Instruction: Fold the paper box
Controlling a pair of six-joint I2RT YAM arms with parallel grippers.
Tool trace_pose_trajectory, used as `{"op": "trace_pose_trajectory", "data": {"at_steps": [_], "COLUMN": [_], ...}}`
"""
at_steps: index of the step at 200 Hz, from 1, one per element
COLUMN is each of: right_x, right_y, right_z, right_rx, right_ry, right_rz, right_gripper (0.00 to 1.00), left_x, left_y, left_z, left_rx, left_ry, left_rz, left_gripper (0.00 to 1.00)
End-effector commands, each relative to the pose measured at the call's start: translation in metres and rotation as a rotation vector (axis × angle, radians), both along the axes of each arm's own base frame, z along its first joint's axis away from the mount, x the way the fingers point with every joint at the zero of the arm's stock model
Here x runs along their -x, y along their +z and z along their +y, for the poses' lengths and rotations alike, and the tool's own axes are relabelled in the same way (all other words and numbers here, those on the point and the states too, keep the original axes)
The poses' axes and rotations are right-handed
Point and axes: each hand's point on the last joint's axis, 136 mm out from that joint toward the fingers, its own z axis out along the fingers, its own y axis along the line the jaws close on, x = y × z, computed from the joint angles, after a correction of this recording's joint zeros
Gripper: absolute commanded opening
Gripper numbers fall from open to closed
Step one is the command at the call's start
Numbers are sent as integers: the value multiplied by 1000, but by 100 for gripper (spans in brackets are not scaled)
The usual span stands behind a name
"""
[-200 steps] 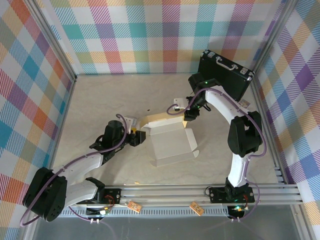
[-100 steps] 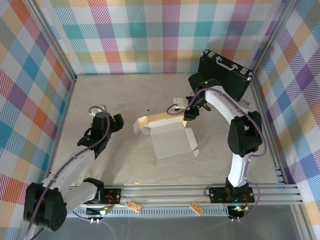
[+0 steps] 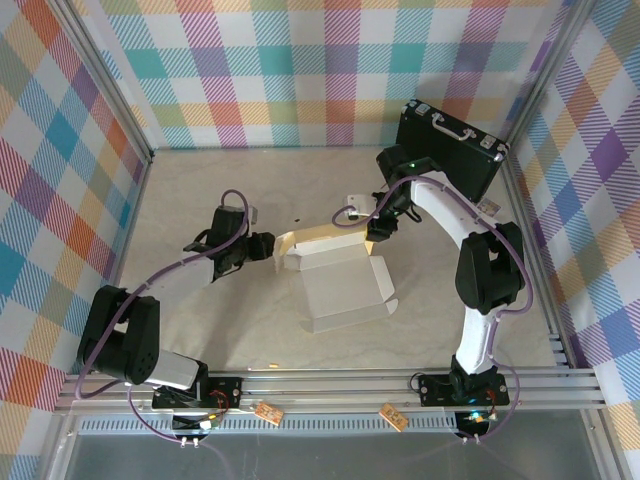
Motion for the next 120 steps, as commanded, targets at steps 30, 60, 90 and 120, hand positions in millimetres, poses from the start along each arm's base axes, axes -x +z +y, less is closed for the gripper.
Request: {"op": "trace_pose_trajectory", "data": {"at_steps": [30,60,90,120], "right_x": [-3,-2,-1,0], "right_y": [2,-1,-3,-4], "right_z": [7,7,7,9], "right_rx": [-49,-46,-50,-56], "right_ry": [-31,-33,-38,-41], "right_rz": [45,55,64,71], "right_gripper": [47,47,47,47], "left_x": [32,35,36,35], "left_y": [-10,-7,-5,-9], "left_z": [-29,-45,-58,-66], "left_rx": [43,45,52,61], "left_ry": [-152,-231,-297,-332], "left_rz": [37,28,18,14], "left_gripper": [48,48,48,49]}}
